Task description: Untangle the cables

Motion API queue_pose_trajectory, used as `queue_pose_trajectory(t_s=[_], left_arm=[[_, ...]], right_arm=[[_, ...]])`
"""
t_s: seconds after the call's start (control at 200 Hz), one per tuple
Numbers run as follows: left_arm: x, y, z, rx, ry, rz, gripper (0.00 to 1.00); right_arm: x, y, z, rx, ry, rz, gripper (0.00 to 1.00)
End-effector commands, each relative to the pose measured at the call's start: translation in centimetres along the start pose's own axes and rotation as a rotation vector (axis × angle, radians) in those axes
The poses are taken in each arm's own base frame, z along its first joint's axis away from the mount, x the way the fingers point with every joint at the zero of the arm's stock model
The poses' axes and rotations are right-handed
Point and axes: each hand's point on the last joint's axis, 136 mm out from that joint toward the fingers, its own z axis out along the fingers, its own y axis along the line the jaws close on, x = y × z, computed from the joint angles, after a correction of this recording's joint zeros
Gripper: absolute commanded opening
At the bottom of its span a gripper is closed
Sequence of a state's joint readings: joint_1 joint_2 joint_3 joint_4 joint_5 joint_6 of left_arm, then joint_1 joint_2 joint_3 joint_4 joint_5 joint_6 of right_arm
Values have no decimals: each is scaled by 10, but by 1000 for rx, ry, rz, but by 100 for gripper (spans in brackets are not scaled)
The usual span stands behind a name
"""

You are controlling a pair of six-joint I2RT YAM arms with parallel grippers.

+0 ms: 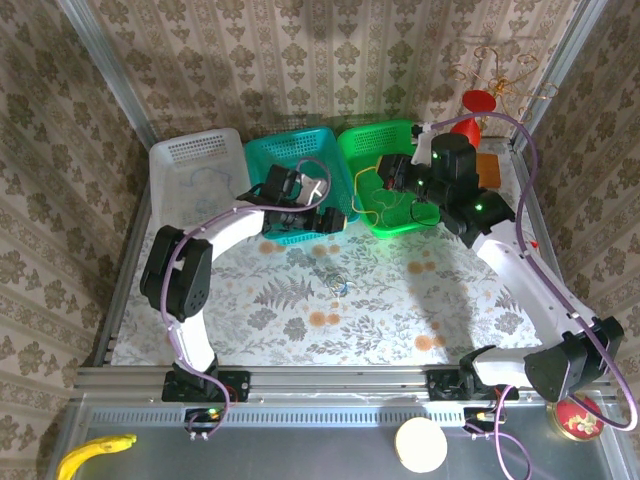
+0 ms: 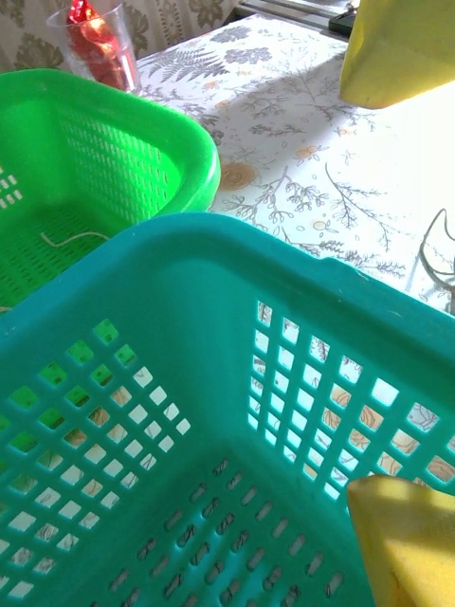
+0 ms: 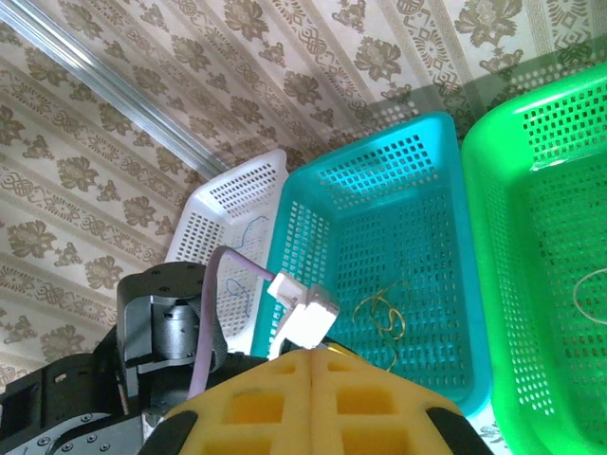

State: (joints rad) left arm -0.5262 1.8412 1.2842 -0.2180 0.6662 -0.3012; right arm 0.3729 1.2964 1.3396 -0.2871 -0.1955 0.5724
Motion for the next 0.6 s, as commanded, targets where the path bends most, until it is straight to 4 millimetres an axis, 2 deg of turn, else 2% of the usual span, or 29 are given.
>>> queue_pose_trajectory(t_s=[0.0,0.155,0.27,0.41,0.545,0.595], left_arm=[[13,-18,-2,51,42,11,100],[23,-42,-4,103,53,24,100],[19,-50,-13,106,13,26,100],[-6,-43,-40,52,-122,-12,100],[-36,-31,-78,24,-311,-70,100],[-42,-34,-88,35,-355,-79,100]], right_arm=[[-8,10,-12,-39,-34,-13,0],[-10,11,-15,-42,-41,-13,0],[-12,12,-14,-44,-46,-12,0],[-13,13,-9,-52,-44,-8,0],[-10,11,10,-55,-15,0,0],[-8,12,19,-60,-4,-1,0]])
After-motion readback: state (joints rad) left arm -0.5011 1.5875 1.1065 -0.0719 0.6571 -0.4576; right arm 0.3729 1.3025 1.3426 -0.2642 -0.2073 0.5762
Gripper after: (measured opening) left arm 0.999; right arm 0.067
